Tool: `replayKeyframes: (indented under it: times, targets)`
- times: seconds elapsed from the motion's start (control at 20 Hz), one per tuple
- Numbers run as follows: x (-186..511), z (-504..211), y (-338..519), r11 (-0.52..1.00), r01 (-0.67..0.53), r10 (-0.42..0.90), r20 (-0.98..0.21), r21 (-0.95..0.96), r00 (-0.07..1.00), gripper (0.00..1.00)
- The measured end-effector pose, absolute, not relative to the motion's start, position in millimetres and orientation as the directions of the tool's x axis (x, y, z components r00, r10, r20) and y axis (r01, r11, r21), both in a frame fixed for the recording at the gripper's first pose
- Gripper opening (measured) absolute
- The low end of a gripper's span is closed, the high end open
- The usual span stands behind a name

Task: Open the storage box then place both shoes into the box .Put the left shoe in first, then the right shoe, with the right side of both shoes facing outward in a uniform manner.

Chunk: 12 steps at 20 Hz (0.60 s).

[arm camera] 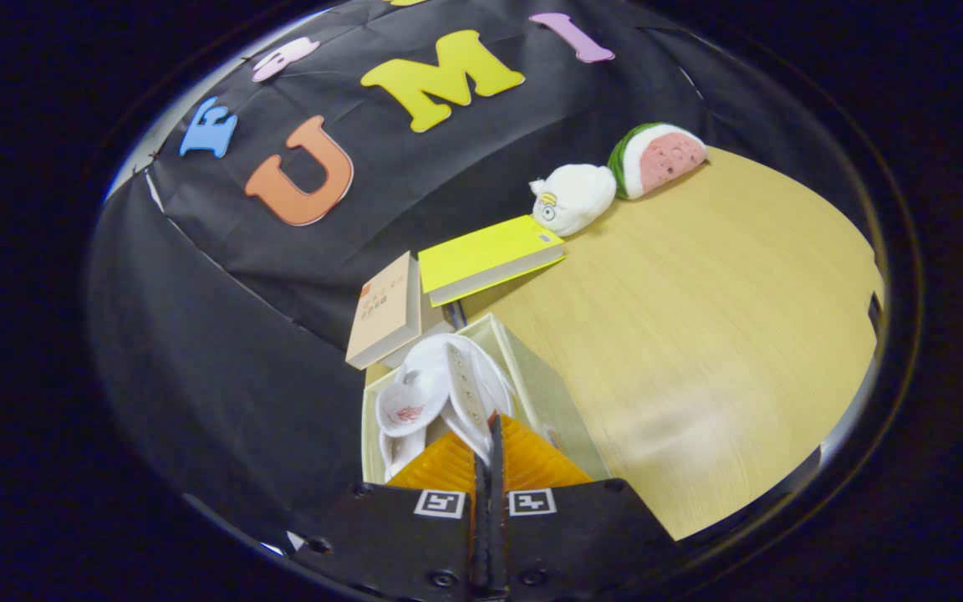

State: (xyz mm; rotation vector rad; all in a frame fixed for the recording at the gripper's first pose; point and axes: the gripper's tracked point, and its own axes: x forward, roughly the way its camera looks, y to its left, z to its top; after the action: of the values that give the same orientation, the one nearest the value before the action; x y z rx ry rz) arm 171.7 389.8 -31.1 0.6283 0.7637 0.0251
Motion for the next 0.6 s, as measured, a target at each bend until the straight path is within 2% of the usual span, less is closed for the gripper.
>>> replayKeyframes:
  times: [0.2,0.35,0.5,0.6]
  targets:
    - [164,-47,396,0.842,0.242,0.172,-0.665,0.482,0.726,0.05]
    - [156,-54,408,0.887,0.2,0.151,-0.672,0.415,0.725,0.23]
    - [148,-43,418,0.907,0.126,0.184,-0.646,0.402,0.74,0.35]
    - [144,-17,414,0.927,0.064,0.182,-0.593,0.369,0.784,0.55]
